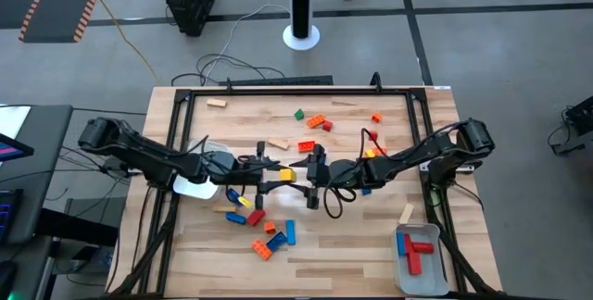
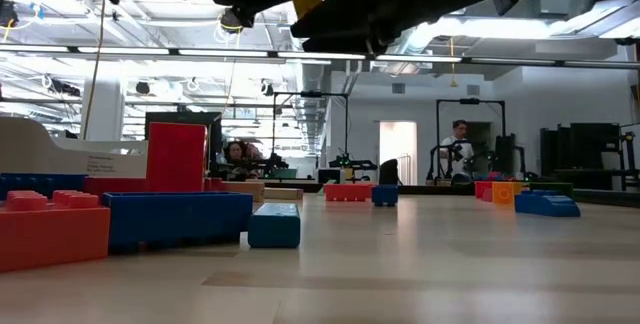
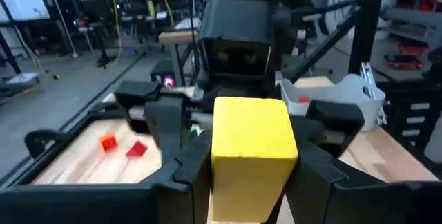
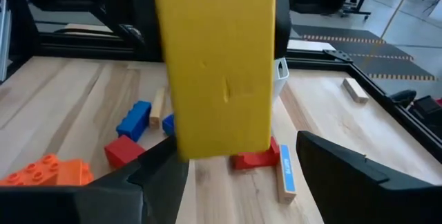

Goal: Sort blocks by size
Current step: Put the yellow large block into the gray bin

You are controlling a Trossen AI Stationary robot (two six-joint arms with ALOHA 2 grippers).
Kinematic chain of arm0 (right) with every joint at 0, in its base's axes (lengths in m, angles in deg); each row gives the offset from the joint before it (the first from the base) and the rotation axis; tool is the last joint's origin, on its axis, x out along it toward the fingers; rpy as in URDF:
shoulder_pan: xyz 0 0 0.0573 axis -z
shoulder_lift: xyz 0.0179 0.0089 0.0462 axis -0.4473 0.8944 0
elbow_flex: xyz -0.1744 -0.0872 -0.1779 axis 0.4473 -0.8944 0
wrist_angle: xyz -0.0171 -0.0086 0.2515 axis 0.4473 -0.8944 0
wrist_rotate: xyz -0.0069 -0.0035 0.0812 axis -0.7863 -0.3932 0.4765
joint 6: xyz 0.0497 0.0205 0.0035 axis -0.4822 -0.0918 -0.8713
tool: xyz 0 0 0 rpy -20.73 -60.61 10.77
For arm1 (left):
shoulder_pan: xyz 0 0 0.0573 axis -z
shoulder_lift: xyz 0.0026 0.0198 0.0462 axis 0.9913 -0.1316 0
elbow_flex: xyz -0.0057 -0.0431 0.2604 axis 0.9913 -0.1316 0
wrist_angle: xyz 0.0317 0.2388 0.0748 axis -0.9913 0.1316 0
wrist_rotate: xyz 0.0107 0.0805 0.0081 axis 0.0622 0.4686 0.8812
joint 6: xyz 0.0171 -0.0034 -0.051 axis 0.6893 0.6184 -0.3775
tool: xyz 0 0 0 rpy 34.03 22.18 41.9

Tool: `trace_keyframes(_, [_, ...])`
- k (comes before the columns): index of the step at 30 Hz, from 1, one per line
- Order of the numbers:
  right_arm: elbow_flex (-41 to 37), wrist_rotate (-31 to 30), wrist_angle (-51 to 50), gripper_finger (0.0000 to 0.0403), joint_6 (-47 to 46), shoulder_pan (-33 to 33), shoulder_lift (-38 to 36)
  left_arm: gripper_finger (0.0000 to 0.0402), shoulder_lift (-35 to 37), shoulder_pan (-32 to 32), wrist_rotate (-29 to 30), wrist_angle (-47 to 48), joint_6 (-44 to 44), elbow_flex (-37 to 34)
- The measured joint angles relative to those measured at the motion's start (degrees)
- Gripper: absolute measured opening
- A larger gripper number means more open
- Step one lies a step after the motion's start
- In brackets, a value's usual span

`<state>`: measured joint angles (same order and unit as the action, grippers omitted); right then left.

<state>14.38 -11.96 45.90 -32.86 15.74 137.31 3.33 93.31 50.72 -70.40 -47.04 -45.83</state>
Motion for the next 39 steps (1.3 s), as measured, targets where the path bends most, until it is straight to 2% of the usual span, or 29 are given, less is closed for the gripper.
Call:
trace_keyframes(6, [-0.04,0.11,0.85,0.0292,0.25,-0.07,0.0,0.0131,-4.17,0.0,-0.02,-5.69,2.05,0.02])
trace_keyframes(13, [-0.04,0.15,1.67,0.0275,0.25,-0.39,0.0,0.0131,-5.45,-0.26,0.07,-5.93,3.31,0.39])
trace_keyframes(17, [-0.04,0.22,1.78,0.0235,-0.65,-0.39,0.0,0.0131,-5.43,-0.26,0.13,-5.83,3.35,0.41])
trace_keyframes(21, [-0.08,0.61,1.89,0.0163,-1.24,-0.42,0.0,0.0131,-5.37,-0.96,-0.15,-4.9,2.64,0.46])
trace_keyframes(23, [-0.1,0.85,1.66,0.0156,-1.05,-0.42,0.04,0.0132,-5.35,-1.55,-0.33,-3.99,1.45,0.46])
trace_keyframes(26, [-0.11,0.71,0.93,0.0156,-1.67,-0.35,0.04,0.0148,-5.3,-2.24,-0.23,-2.47,-0.68,0.57])
trace_keyframes(30, [-0.13,-0.24,-0.66,0.0156,-3.47,-0.22,0.0,0.0197,-4.83,-2.13,1.29,-0.86,0.06,0.43])
trace_keyframes(34, [-0.09,-0.07,-6.84,0.0156,-6.21,-0.54,-2.21,0.0235,-1.58,-1.86,1.1,4.56,1.12,0.44])
trace_keyframes(37, [-0.07,-0.11,-19.4,0.0156,-11.97,-2.14,-6.59,0.0242,2.31,-1.89,1.41,11.85,0.37,0.43])
trace_keyframes(39, [-0.02,0.42,-31.23,0.0156,-17.37,-4.16,-9.96,0.0243,5.55,-1.88,1.42,16.45,-0.79,0.41])
